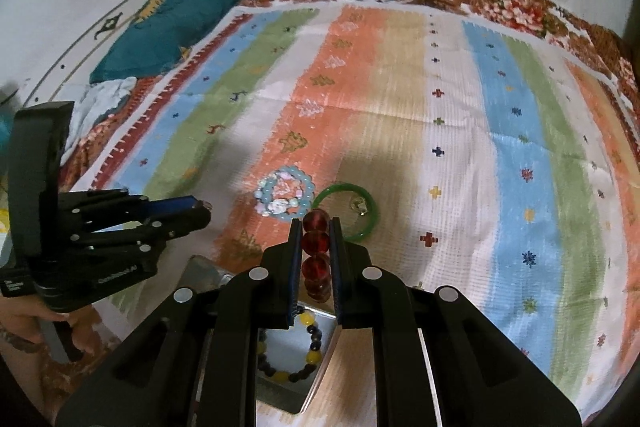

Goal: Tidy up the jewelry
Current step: 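Lift both held items and carry them over the silver tin, then open both tools to drop the items into the tin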

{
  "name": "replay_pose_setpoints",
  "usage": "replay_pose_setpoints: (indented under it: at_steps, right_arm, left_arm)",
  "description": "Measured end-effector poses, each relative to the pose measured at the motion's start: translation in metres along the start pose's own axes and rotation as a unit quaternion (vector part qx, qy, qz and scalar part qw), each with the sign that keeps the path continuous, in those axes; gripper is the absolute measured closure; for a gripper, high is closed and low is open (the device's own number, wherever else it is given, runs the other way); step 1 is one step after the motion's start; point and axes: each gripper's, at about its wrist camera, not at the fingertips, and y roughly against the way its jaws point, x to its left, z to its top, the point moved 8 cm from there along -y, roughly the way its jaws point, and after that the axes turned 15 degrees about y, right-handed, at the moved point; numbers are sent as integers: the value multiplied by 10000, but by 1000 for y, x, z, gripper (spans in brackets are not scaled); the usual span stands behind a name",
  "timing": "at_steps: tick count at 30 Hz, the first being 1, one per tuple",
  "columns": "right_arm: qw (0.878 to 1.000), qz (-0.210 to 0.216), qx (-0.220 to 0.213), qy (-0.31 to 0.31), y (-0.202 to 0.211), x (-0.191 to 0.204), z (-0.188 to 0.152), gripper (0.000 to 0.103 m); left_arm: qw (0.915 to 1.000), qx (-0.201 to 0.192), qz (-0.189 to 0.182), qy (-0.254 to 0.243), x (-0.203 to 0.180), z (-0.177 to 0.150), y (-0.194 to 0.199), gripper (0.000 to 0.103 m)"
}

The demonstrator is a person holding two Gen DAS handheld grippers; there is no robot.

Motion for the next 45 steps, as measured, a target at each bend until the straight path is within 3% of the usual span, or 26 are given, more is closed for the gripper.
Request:
replay_pose_setpoints:
  at_steps: [18, 41, 43, 44, 45]
  right_arm:
    - [9990, 188, -163, 381, 30, 35, -24, 89]
    - [9983, 445, 35, 366, 28, 53, -59, 89]
    - [9983, 539, 52, 207, 25, 49, -60, 87]
    - [9982, 586, 42, 123, 25, 46, -59, 83]
    - [9981, 616, 14, 84, 26, 45, -58, 70]
  left_arm:
    - [9996, -157, -192, -143, -15, -30, 29, 85]
    - [9996, -67, -188, -204, -22, -64, 33, 85]
    - [9998, -47, -142, -158, -20, -65, 30, 81]
    - [9999, -43, -120, -101, -18, -64, 29, 70]
    - [9999, -51, -107, -52, -16, -63, 28, 61]
